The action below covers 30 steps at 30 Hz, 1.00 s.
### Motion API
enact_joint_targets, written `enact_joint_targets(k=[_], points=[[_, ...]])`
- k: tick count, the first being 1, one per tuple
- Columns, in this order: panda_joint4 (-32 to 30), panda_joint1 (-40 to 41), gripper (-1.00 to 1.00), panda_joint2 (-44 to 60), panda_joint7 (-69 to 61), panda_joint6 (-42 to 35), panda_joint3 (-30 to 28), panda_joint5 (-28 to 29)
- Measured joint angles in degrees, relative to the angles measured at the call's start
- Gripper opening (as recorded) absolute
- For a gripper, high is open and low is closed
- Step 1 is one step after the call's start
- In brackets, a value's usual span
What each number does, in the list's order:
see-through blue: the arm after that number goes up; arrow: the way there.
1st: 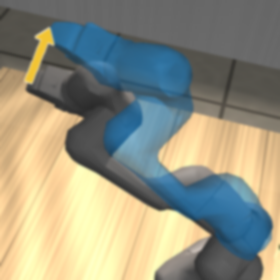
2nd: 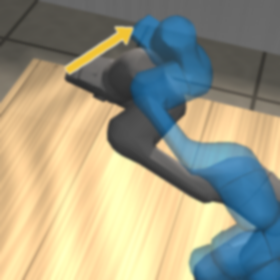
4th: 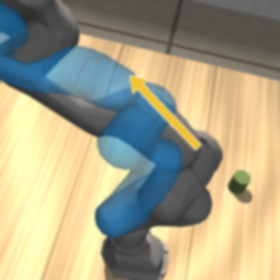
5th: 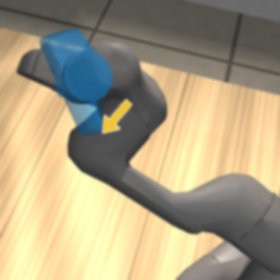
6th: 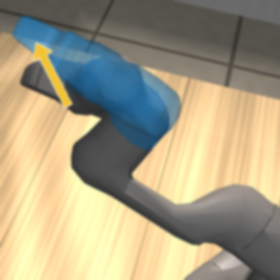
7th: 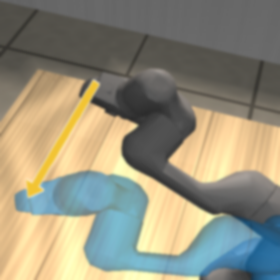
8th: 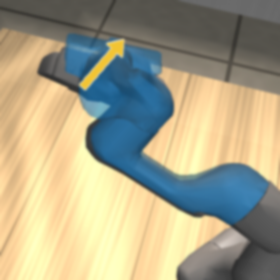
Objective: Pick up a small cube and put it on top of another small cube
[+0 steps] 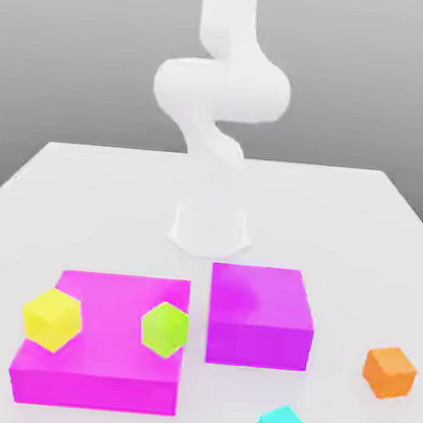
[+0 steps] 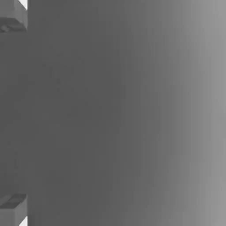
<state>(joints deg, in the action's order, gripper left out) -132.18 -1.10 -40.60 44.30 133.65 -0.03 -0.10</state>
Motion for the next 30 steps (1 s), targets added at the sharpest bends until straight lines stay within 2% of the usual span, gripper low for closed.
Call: enact_joint_targets(k=[18, 30], points=[[-2.90, -6.49, 0.00, 37.75, -10.93, 13.48, 1.54, -0.48], [-3.50, -9.16, 0.00, 62.69, -14.51, 24.27, 2.46, 2.53]])
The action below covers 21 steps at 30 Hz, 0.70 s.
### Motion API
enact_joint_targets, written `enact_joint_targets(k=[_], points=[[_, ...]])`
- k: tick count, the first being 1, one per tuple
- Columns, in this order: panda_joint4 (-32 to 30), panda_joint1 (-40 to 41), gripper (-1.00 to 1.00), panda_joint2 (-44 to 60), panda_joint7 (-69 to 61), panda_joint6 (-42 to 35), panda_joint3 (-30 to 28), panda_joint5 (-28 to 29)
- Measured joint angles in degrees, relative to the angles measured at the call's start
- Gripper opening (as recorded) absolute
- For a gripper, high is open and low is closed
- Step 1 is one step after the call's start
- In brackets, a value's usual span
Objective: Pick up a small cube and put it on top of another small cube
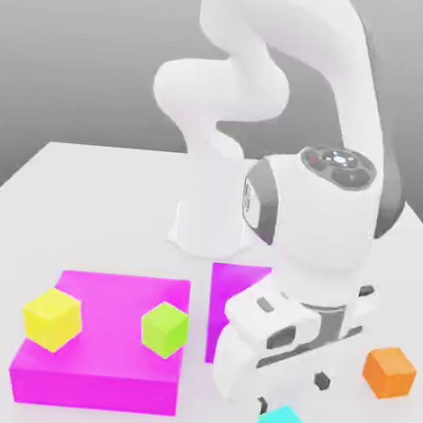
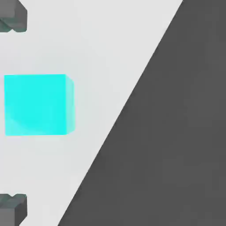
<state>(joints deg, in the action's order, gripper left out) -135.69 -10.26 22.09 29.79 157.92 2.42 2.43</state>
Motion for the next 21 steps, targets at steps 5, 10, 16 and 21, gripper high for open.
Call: enact_joint_targets(k=[5, 10, 16, 21], points=[[1.10, -0.42, -1.00, 5.39, 0.30, 4.13, -0.48, 0.47], [1.07, -0.38, -1.00, 5.29, 0.36, 4.01, -0.43, 0.55], [-1.67, 1.76, -1.00, -5.86, -0.03, -4.33, -1.43, -0.31], [-5.33, 8.58, -1.00, -15.64, 1.42, -10.19, -9.13, 0.02]])
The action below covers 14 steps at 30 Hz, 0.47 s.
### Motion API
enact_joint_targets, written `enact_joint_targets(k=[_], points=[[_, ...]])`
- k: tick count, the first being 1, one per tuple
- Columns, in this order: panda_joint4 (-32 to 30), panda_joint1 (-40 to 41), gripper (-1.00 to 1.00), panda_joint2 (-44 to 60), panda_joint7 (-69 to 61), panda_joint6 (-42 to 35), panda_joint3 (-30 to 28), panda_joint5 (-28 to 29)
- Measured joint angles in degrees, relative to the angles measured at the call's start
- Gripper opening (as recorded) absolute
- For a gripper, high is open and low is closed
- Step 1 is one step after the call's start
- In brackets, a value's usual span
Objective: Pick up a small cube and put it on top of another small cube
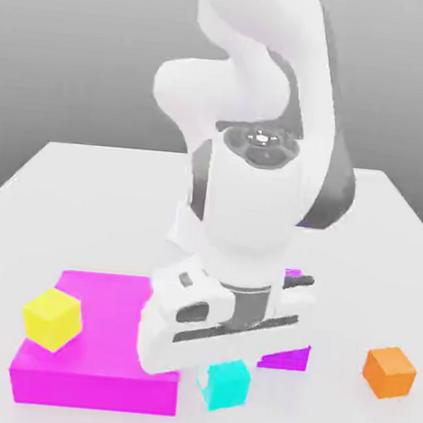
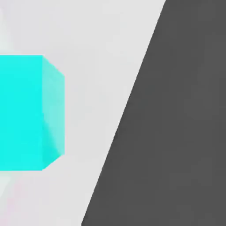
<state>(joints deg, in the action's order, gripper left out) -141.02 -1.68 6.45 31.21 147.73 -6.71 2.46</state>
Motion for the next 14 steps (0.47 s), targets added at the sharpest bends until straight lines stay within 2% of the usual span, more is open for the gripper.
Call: enact_joint_targets(k=[4, 6, 10, 11, 14], points=[[-3.23, 12.48, -1.00, -8.68, 1.47, -5.40, -5.67, 0.43], [-4.73, 14.60, -1.00, -11.90, 1.65, -7.23, -6.97, 0.02], [-6.54, 14.68, -1.00, -6.99, -0.10, -0.73, -7.61, -2.66], [-6.86, 14.78, 1.00, -5.43, -0.59, 1.08, -7.46, -3.31], [-6.86, 14.66, 1.00, -5.43, -0.60, 1.08, -7.46, -3.31]])
